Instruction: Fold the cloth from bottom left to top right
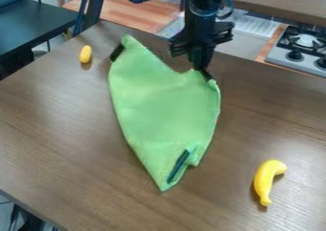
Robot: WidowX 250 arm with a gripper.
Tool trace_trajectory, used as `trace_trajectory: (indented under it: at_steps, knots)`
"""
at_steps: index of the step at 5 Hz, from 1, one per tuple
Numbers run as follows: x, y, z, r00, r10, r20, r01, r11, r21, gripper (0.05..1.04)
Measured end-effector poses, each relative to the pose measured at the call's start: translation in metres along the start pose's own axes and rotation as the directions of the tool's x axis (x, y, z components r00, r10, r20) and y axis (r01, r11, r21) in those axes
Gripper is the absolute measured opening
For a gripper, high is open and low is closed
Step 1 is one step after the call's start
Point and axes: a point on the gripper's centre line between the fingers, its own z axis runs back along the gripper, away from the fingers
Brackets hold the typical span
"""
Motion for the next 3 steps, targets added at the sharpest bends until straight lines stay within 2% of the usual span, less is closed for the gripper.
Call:
trace_trajectory:
  at_steps: [1,2,3]
  knots:
    - [-0.004,-0.004,-0.002,0.999,-0.043,-0.014,0.043,0.999,-0.032,0.469]
    - [-0.006,-0.003,0.003,0.997,-0.068,-0.021,0.066,0.994,-0.091,0.773]
    - [0.012,0.001,0.031,0.997,-0.072,-0.023,0.068,0.989,-0.134,0.989]
